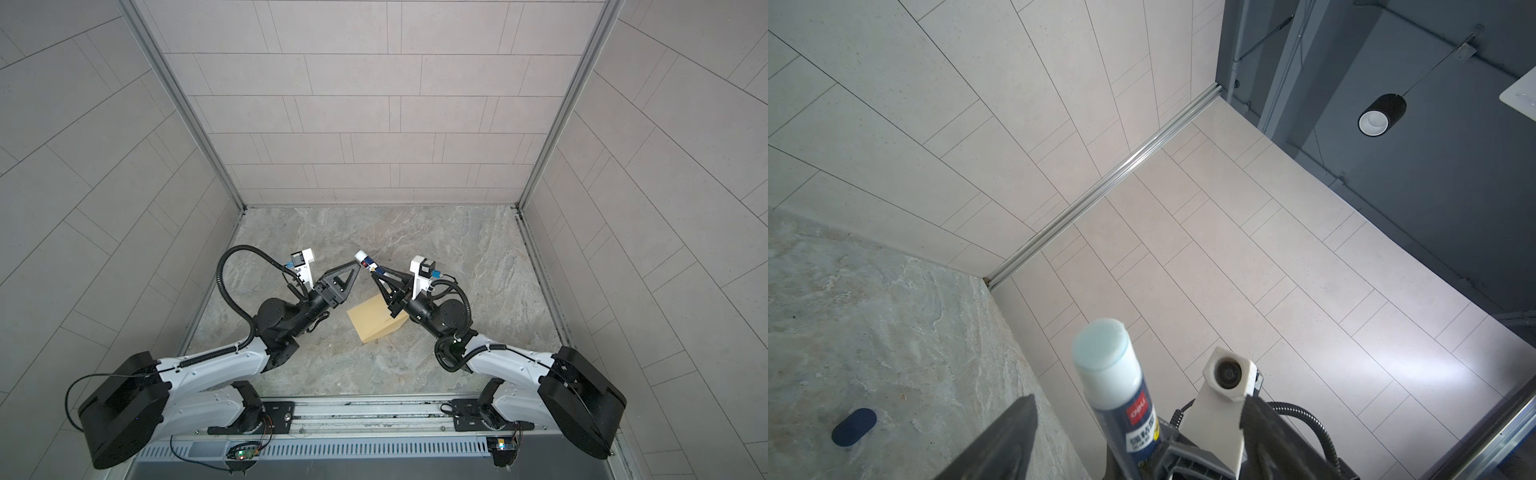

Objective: Place the letter into the envelope and seal it
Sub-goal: 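Raise the glue stick with the right gripper while the left gripper reaches toward it, then close the left gripper on the glue stick while the right gripper releases it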

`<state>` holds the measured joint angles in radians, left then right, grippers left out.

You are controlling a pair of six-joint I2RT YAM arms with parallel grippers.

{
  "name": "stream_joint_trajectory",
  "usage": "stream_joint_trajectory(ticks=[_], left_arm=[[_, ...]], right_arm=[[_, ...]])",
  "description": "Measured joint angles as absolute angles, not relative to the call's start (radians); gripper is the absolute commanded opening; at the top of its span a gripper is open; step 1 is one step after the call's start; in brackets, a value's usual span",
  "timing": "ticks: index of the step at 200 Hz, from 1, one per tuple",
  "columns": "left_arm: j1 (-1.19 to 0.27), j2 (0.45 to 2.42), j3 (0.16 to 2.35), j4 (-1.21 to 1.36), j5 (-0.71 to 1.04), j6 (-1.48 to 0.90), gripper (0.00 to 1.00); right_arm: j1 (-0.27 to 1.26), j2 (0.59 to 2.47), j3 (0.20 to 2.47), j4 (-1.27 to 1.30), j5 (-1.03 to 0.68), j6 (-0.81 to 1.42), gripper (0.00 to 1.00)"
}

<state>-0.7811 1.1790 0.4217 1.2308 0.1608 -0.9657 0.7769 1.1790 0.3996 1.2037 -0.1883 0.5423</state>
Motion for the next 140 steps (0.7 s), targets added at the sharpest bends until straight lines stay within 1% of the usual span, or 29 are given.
stream_joint_trajectory(ticks=[35, 70, 140], left_arm=[[-0.782, 1.190, 0.422, 1.230, 0.152, -0.966, 0.79], [-0.785, 1.205, 0.422, 1.230, 0.145, -0.970, 0.74], [-0.789, 1.212, 0.440, 1.245, 0.138, -0.988, 0.56]], right_arm=[[0.792, 1.203, 0.400, 1.250, -0.175, 0.544, 0.00], [0.804, 1.226, 0.401, 1.287, -0.167, 0.545, 0.00], [0.835, 1.296, 0.415, 1.359, -0.142, 0.555, 0.00]])
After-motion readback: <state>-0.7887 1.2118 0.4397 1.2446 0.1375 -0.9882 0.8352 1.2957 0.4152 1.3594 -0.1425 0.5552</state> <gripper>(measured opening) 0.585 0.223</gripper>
